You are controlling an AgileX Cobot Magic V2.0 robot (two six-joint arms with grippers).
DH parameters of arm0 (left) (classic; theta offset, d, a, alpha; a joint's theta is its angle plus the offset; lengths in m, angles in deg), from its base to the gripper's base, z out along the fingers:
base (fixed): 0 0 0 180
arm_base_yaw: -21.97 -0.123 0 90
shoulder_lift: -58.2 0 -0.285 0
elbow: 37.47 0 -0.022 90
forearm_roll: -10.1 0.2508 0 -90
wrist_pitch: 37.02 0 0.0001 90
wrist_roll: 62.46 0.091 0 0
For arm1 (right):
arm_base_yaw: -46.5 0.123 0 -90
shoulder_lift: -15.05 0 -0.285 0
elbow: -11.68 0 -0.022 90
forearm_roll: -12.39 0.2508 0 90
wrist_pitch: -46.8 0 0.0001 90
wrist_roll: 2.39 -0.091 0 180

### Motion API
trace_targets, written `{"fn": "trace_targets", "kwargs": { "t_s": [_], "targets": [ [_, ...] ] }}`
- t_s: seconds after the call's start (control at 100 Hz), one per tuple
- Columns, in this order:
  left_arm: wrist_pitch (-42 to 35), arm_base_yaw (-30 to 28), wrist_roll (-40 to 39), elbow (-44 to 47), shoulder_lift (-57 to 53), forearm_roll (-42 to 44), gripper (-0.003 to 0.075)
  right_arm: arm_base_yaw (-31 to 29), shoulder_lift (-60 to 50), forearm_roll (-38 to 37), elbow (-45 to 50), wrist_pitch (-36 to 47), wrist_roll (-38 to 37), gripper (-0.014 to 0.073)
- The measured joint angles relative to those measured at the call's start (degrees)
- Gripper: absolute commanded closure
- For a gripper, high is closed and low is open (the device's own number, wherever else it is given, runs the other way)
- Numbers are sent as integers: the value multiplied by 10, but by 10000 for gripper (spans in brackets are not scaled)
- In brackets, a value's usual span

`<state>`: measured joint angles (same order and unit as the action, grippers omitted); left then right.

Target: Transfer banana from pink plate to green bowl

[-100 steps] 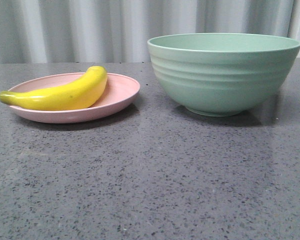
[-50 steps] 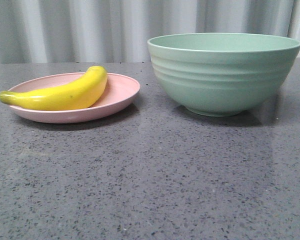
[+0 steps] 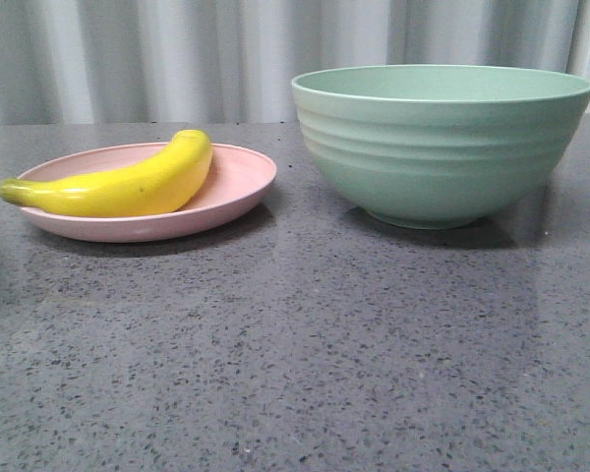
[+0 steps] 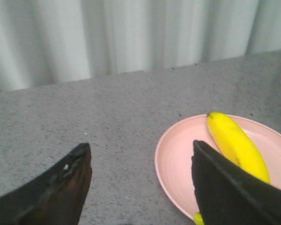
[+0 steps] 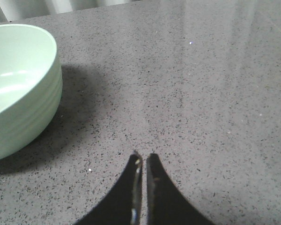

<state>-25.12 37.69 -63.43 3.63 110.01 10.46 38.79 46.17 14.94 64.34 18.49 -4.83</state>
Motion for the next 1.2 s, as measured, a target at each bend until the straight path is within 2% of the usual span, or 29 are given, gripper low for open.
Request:
{"fn": "trace_targets", "kwargs": {
  "t_s": [0.32,0.51,0.77,0.96,1.2],
  "targets": [
    [63,102,0,-114,168,0,306,0,0,0,0,0,0,666],
    [128,137,0,-180,261,0,307,0,0,0,0,0,0,666],
    [202,143,2,-241,361,-24,307,0,0,0,0,0,0,666],
    [245,143,72,-265,396,-85,307,0,0,0,0,1,0,666],
    [274,143,130,-266,405,-100,307,0,0,0,0,1,0,666]
  ]
}}
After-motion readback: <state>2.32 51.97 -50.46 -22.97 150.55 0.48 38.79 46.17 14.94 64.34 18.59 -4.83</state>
